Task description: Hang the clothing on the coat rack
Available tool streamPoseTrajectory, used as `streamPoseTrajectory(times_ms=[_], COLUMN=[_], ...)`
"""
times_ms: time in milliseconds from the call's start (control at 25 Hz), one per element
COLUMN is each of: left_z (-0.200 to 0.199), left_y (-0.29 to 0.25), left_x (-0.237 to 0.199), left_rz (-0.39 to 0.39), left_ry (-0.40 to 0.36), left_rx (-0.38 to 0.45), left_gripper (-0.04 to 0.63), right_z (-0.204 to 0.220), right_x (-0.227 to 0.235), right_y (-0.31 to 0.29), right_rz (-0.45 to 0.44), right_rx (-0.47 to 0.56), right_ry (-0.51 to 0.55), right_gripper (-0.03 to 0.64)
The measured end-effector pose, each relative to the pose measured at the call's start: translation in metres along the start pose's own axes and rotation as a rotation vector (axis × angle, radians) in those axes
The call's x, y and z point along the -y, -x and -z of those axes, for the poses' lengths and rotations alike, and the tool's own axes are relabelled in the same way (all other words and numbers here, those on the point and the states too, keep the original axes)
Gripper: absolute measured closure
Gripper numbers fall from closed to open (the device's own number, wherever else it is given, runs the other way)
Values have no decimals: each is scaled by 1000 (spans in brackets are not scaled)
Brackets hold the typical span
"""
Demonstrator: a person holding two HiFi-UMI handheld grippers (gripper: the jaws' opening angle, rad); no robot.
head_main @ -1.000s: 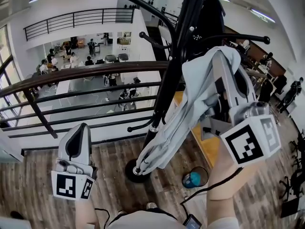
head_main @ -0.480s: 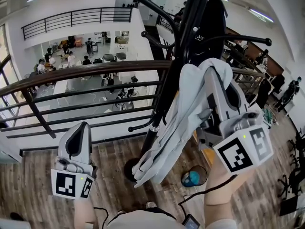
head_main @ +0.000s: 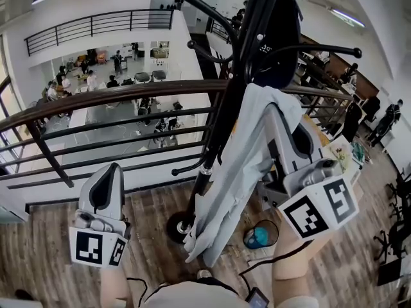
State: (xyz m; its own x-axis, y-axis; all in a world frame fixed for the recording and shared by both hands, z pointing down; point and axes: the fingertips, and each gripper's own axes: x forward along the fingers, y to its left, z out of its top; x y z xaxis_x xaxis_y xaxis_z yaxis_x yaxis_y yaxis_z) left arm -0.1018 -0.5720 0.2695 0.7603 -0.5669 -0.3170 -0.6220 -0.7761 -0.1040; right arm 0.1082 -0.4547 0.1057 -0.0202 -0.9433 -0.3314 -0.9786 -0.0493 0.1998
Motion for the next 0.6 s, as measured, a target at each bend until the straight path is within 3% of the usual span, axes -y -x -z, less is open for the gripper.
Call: streamPoseTrajectory(times_ms=[600], left_z=[-5], left_y=[22], left_x=[-11], left_rz=[-17], left_ry=[-1], left_rx=[0], left_gripper=[589], right_z=[25], right_x=[-5], right_y=[-9], right_rz=[72], right_rx=[-57], right_ry=[40], right_gripper=[600])
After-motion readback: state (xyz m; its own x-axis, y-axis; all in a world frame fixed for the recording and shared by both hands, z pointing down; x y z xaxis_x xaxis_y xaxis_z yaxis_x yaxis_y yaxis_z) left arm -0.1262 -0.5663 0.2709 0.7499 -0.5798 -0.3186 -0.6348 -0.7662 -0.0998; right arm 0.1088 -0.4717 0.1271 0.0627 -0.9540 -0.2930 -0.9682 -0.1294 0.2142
